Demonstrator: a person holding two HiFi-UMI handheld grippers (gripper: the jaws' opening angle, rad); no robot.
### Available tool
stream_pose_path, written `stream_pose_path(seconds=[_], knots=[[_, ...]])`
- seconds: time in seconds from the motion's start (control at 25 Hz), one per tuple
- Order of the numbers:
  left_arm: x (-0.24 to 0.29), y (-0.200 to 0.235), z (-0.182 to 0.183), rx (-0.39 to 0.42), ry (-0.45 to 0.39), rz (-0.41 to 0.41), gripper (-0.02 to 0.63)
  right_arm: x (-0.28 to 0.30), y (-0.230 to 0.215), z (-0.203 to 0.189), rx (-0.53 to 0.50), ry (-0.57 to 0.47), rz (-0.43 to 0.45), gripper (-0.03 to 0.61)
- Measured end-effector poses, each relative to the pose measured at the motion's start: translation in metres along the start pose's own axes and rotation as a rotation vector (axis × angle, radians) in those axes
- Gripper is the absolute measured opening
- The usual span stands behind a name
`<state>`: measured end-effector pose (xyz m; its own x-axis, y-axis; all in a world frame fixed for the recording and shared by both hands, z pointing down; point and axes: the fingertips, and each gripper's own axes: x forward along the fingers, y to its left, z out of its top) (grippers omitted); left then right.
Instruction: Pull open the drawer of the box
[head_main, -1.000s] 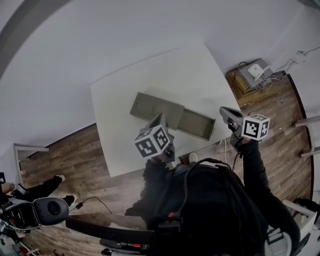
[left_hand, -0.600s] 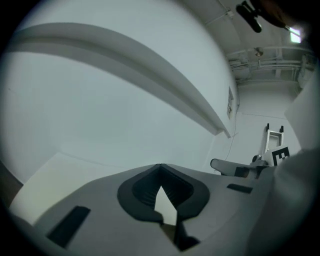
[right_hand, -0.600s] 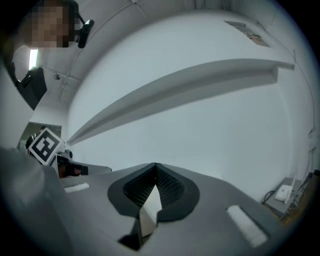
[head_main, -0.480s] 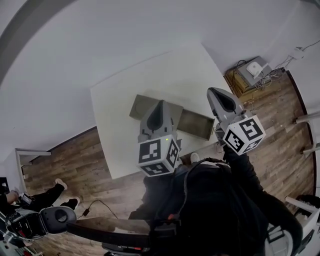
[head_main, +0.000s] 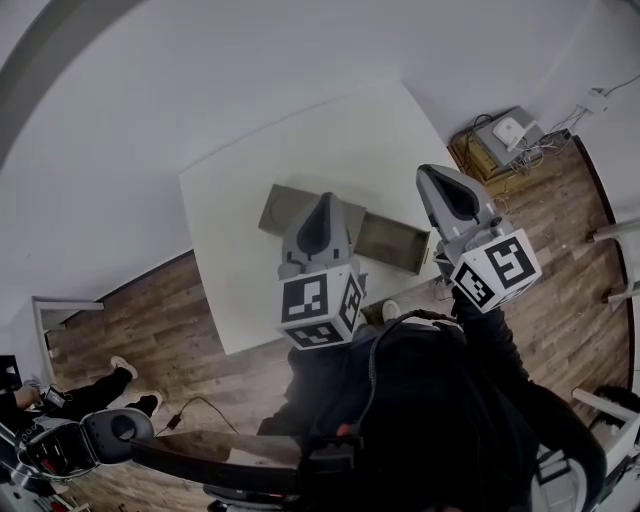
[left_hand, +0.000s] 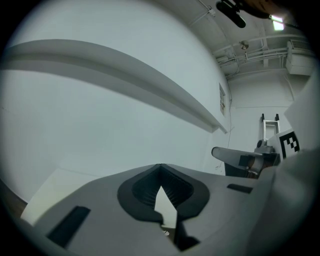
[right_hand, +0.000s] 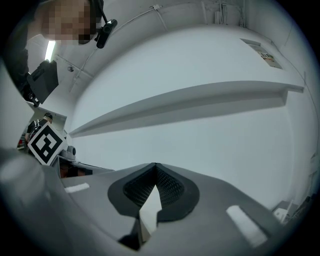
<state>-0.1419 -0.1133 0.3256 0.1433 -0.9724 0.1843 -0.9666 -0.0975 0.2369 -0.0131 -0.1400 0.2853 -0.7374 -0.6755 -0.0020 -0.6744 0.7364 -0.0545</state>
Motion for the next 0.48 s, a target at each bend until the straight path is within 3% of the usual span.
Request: stream_pose_path(seconds=[0.48], knots=[[-0.0065,0.001,0.0004,0.0,0.001,0.002,-0.003,-0.0046,0.0041,0.003,0.018,-0.006,-0.006,0.0]])
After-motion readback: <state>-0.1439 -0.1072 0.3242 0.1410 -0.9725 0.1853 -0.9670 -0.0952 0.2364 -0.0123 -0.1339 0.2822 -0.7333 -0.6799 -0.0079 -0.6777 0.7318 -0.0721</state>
